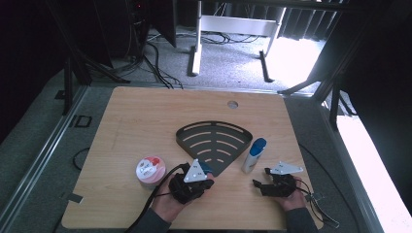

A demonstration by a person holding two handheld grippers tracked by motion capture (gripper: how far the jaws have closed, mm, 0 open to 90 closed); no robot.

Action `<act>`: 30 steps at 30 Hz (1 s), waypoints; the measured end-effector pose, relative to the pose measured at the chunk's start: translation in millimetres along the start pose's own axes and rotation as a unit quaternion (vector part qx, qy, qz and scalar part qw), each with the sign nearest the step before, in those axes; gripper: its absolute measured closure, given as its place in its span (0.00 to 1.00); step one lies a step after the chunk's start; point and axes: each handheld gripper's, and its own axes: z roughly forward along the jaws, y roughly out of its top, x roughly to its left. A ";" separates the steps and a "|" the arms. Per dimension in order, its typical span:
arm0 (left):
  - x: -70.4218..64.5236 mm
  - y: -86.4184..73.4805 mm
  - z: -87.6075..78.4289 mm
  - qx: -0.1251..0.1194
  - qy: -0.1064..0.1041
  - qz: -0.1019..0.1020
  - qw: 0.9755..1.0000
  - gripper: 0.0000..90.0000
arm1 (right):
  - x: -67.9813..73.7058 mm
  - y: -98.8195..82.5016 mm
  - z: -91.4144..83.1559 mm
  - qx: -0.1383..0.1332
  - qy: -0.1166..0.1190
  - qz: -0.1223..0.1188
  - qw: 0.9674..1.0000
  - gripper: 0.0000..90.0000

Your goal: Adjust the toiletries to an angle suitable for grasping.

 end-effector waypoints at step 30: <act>27.7 -9.0 0.4 -0.002 0.086 -0.063 0.994 0.99 | 0.0 0.0 0.0 0.000 0.000 0.000 1.000 0.30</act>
